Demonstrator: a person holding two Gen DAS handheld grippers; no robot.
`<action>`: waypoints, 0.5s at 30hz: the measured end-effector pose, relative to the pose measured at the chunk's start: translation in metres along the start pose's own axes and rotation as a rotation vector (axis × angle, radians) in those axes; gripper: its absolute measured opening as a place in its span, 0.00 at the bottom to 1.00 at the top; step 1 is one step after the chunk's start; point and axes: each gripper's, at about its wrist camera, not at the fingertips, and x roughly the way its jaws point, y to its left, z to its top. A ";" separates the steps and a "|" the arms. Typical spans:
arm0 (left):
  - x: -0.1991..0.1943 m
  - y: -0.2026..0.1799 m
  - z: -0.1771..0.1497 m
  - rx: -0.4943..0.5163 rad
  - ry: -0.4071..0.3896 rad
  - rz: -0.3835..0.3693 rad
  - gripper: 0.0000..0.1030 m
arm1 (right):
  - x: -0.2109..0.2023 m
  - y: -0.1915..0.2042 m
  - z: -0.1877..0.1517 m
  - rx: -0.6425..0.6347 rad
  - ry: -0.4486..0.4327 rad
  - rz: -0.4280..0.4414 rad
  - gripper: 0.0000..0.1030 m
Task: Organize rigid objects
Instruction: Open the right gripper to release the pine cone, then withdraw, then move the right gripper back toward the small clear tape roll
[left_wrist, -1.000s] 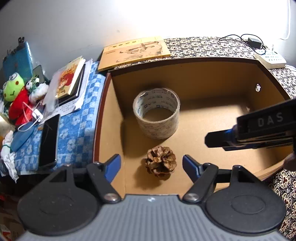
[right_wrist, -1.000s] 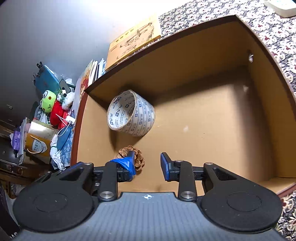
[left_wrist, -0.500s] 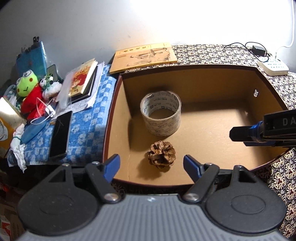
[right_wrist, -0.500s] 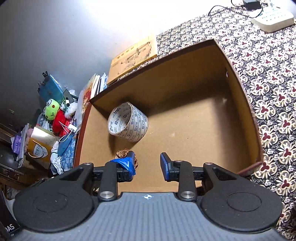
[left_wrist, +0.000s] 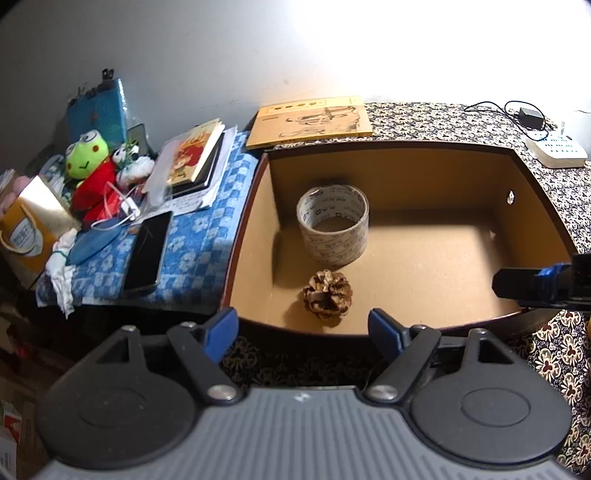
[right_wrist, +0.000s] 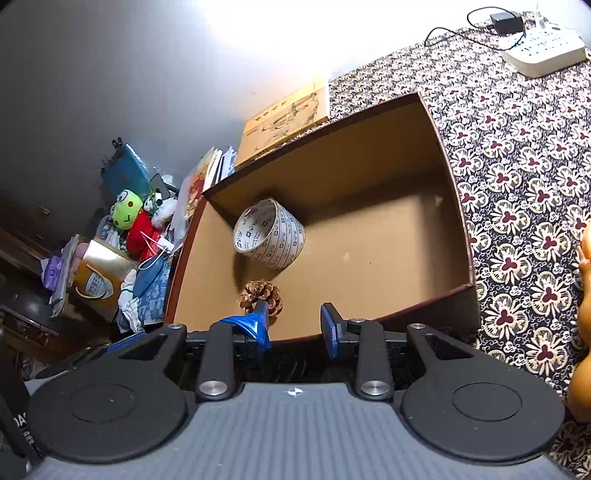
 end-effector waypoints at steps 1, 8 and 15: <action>-0.002 -0.001 -0.001 -0.004 0.001 0.006 0.78 | -0.001 0.000 -0.001 -0.003 0.002 0.003 0.14; -0.011 -0.007 -0.011 -0.031 0.013 0.042 0.80 | -0.010 -0.001 -0.007 -0.028 0.018 0.029 0.14; -0.017 -0.010 -0.020 -0.056 0.024 0.066 0.83 | -0.015 0.001 -0.017 -0.057 0.030 0.042 0.14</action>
